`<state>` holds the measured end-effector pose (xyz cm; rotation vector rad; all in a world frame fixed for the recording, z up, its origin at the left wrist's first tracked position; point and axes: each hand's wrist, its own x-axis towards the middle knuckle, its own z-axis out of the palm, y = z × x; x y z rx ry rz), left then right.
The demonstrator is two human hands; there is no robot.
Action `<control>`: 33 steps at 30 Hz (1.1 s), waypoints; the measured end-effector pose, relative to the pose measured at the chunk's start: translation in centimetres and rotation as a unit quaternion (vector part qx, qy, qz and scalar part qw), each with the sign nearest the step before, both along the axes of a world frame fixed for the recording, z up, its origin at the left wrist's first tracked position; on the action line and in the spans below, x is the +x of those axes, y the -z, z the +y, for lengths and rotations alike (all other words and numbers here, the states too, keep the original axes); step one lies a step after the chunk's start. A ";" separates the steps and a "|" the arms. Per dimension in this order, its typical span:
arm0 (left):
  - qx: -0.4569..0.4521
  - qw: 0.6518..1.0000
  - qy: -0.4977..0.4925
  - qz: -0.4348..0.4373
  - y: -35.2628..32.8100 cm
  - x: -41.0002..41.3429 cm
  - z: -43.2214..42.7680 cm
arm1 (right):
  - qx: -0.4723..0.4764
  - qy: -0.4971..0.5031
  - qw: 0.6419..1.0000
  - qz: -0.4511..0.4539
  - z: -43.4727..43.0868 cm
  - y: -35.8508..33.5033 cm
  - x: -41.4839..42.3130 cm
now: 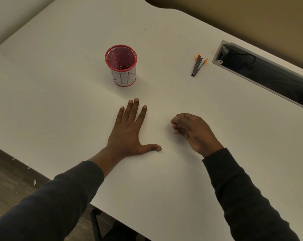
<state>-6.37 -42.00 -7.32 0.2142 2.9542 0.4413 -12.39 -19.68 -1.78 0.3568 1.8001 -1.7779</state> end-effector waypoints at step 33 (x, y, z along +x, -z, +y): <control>0.024 0.999 -0.005 -0.039 -0.4 0.1 0.0 | 0.428 -0.379 0.658 0.490 -19.7 -8.5 -14.7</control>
